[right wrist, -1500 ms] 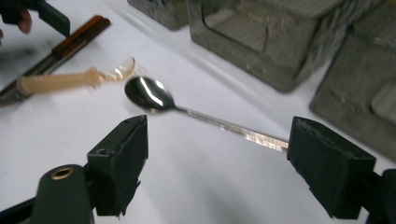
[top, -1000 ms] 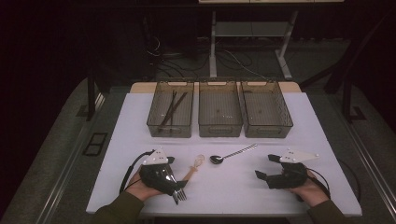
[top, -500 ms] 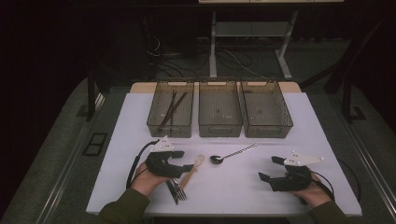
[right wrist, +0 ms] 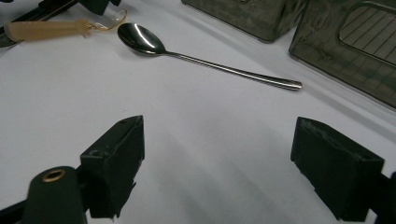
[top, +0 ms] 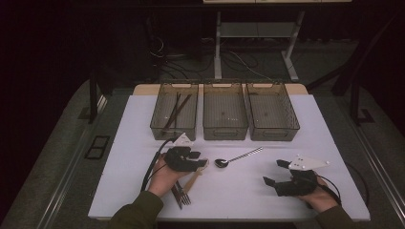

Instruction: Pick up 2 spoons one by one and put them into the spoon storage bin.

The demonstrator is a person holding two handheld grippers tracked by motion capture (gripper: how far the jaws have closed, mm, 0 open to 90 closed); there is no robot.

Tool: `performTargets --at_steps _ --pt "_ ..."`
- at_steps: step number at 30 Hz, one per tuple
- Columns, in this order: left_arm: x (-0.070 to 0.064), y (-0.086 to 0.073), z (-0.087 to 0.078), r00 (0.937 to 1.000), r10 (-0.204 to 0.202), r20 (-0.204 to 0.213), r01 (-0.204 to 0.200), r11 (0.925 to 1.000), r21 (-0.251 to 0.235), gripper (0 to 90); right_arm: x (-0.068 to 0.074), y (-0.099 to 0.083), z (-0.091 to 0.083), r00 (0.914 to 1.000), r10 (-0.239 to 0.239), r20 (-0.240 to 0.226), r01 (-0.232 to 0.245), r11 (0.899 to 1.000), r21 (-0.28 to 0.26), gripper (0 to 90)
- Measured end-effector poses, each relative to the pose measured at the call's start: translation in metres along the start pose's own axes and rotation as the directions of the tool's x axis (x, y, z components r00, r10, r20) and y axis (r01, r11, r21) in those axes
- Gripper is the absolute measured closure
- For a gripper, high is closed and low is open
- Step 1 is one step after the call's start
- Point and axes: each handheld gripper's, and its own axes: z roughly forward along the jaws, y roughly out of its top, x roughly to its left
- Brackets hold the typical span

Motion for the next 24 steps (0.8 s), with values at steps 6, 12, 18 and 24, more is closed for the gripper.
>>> performTargets --at_steps 6,12,18,24 --pt "-0.003 0.001 0.007 0.9998 0.017 -0.007 -0.017 0.9979 0.062 65.1 0.000 0.000 0.000 1.0000 -0.006 0.001 0.006 1.000 0.005 17.6" --pt "-0.009 0.002 0.012 0.9993 0.038 0.004 -0.038 0.9952 0.090 76.5 0.001 0.000 0.000 0.9999 -0.015 0.004 0.015 1.000 0.007 17.6" --pt "-0.013 0.004 0.013 0.9990 0.044 0.002 -0.044 0.9949 0.091 82.6 0.002 0.000 0.001 0.9997 -0.022 0.006 0.022 1.000 0.011 17.6" --pt "-0.014 0.004 0.013 0.9988 0.049 0.003 -0.049 0.9949 0.089 83.9 0.002 0.001 0.000 0.9997 -0.025 0.007 0.025 1.000 0.012 17.7"
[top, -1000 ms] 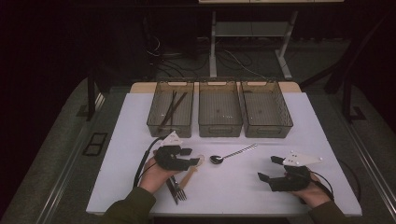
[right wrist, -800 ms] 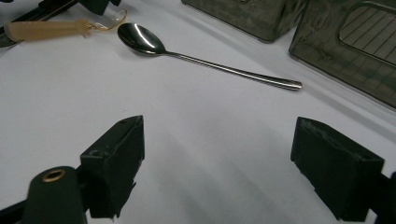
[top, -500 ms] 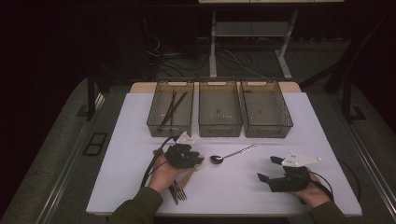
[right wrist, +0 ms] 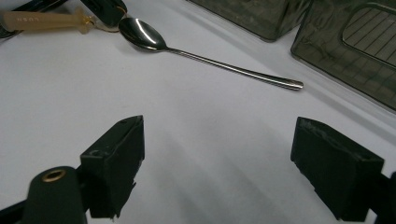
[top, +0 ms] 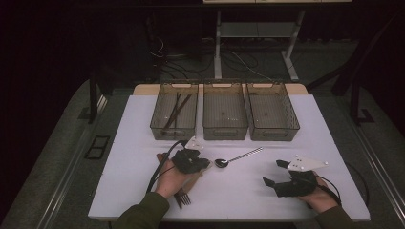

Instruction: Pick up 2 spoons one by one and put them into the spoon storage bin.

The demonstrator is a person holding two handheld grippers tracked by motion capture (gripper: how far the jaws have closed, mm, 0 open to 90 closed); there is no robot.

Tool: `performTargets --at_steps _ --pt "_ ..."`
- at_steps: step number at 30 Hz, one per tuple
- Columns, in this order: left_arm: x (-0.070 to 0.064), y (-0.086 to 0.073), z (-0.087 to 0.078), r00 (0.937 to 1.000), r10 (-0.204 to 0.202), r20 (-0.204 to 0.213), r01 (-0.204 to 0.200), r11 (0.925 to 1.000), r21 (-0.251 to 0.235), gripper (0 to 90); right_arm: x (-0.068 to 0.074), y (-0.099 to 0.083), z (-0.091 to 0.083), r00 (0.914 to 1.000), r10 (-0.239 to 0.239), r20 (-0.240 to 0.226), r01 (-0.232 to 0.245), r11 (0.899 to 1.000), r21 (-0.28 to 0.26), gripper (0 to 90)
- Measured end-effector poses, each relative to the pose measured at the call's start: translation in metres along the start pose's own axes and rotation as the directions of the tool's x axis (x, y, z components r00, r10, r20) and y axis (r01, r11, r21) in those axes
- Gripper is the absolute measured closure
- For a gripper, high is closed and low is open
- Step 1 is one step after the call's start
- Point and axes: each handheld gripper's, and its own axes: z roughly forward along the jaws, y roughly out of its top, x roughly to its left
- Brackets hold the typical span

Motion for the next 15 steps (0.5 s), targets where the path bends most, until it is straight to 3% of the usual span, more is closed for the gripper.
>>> performTargets --at_steps 7,10,11,15 --pt "0.001 0.000 -0.003 0.9999 0.015 -0.005 -0.015 0.9999 -0.006 84.2 0.000 0.000 -0.001 1.0000 0.001 -0.001 -0.001 1.000 -0.003 17.7" --pt "0.001 0.000 -0.006 1.0000 0.006 -0.005 -0.006 0.9998 -0.020 84.3 0.000 0.001 -0.001 1.0000 0.002 -0.005 -0.002 1.000 -0.006 17.6" --pt "0.002 0.001 -0.008 0.9998 0.022 -0.004 -0.022 0.9995 -0.023 84.3 0.000 0.001 -0.001 1.0000 0.003 -0.004 -0.003 1.000 -0.006 17.6" --pt "0.003 0.003 -0.012 0.9997 0.023 -0.001 -0.023 0.9985 -0.050 84.4 0.000 0.001 -0.001 0.9999 0.009 -0.007 -0.009 1.000 -0.008 17.6"
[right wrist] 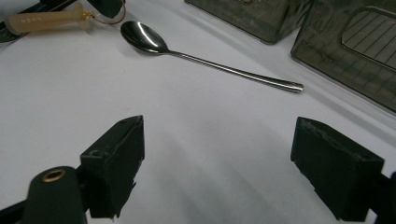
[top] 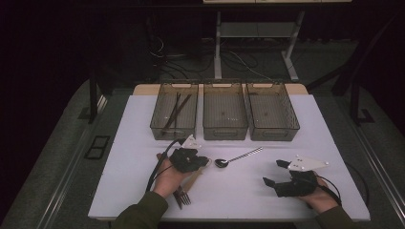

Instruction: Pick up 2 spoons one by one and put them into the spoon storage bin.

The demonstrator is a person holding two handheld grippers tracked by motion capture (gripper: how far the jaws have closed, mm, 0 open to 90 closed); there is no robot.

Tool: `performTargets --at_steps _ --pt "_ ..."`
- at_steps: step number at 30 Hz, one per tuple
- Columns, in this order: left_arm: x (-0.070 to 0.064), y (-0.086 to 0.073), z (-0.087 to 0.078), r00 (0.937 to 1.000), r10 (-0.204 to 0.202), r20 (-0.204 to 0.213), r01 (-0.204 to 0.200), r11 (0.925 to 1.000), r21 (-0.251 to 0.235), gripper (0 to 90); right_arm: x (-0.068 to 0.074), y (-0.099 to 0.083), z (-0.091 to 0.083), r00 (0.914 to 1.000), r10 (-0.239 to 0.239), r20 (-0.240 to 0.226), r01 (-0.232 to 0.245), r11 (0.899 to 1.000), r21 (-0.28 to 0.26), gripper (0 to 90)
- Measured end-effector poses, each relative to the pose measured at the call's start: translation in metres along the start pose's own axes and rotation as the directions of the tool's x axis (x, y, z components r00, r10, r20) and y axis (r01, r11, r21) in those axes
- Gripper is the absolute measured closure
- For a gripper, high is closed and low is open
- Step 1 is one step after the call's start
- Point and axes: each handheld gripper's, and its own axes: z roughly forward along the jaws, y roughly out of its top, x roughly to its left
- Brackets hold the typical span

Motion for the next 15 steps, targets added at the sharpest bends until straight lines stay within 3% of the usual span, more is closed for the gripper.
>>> performTargets --at_steps 15 --pt "0.009 0.015 -0.007 0.9988 0.005 0.048 -0.002 0.9983 -0.058 84.4 -0.001 -0.001 0.002 0.9977 0.067 0.004 -0.067 0.998 -0.016 11.9"
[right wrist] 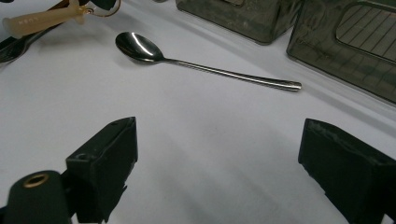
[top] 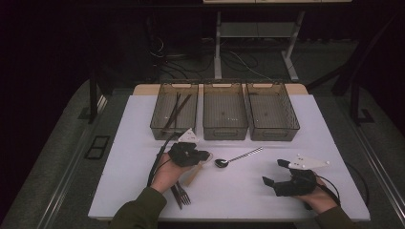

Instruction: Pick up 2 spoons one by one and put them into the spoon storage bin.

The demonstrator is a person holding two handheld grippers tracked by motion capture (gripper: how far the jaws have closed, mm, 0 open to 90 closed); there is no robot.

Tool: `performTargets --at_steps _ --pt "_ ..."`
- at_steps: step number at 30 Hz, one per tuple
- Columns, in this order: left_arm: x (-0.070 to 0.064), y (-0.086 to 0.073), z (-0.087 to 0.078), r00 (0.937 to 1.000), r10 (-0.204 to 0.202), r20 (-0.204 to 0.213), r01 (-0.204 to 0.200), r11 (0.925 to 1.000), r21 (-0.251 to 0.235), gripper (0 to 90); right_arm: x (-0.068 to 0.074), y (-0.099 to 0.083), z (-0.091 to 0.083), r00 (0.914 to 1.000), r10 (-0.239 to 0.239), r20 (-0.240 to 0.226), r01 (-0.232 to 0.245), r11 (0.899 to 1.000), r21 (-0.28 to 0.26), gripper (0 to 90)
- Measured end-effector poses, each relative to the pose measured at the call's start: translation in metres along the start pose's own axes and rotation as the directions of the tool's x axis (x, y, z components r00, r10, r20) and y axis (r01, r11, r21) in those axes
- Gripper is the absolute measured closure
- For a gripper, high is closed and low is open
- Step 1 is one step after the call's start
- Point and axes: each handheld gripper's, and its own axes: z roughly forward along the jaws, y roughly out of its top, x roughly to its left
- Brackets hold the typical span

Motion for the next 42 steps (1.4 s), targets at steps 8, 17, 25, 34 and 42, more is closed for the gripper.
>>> performTargets --at_steps 8,17,25,34,42 --pt "0.005 0.013 -0.002 0.9997 0.009 0.022 -0.008 0.9994 -0.035 84.4 0.000 0.000 0.004 0.9998 -0.016 -0.008 0.016 1.000 0.009 11.9" --pt "0.012 0.034 0.001 0.9995 0.017 0.028 -0.015 0.9977 -0.066 84.4 0.001 0.000 0.004 1.0000 -0.009 0.004 0.009 1.000 0.005 11.9" --pt "0.017 0.064 0.000 0.9984 0.055 0.015 -0.054 0.9948 -0.086 84.4 0.000 0.000 0.003 0.9999 -0.005 0.013 0.005 1.000 0.001 11.9" --pt "0.033 0.095 0.002 0.9981 0.052 -0.032 -0.055 0.9943 -0.091 84.4 -0.002 0.000 0.001 0.9998 -0.004 0.017 0.004 1.000 -0.009 11.9" --pt "0.052 0.120 0.007 0.9969 0.023 -0.076 -0.032 0.9931 -0.113 84.4 -0.001 0.001 0.001 0.9999 -0.002 0.015 0.002 1.000 -0.008 11.9"
